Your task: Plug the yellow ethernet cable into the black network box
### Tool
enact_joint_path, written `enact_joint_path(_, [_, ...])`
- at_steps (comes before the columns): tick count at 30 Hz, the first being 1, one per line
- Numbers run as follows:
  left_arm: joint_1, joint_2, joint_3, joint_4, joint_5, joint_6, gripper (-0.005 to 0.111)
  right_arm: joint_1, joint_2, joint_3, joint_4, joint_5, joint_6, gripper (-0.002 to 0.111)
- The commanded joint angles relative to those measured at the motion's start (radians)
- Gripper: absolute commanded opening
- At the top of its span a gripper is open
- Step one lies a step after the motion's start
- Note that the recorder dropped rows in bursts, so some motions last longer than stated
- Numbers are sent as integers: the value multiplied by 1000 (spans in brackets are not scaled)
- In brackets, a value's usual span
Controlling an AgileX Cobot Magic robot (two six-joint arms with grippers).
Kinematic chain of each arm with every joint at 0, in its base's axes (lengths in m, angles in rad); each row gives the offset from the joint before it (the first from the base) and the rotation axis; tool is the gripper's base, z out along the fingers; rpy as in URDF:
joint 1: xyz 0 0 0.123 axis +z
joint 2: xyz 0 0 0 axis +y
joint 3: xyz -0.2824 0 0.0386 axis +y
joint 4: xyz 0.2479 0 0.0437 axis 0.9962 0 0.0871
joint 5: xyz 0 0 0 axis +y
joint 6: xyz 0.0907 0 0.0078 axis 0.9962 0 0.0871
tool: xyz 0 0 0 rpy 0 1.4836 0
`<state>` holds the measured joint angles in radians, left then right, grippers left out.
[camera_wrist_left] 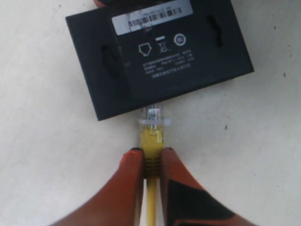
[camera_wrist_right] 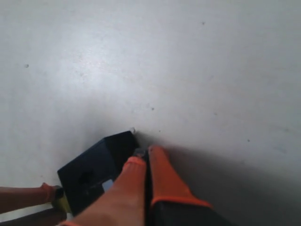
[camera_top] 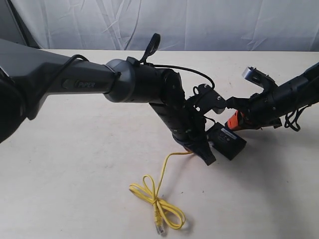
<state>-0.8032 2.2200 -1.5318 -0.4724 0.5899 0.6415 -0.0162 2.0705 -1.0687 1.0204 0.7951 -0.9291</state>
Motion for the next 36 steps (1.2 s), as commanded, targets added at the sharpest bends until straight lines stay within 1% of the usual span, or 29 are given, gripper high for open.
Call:
enact_joint_path(1, [8, 1, -9, 9, -59, -36, 0, 7, 4, 6, 0, 85, -7, -1])
enact_joint_path(10, [9, 1, -9, 11, -98, -36, 0, 7, 4, 6, 4, 102, 2, -1])
enact_joint_path(24, [9, 1, -9, 2, -102, -36, 0, 7, 4, 16, -3, 137, 4, -1])
enact_joint_path(31, [9, 1, -13, -27, -104, -39, 0, 7, 4, 16, -3, 162, 4, -1])
enact_joint_path(36, [14, 1, -33, -67, -106, -36, 0, 7, 4, 37, 9, 143, 4, -1])
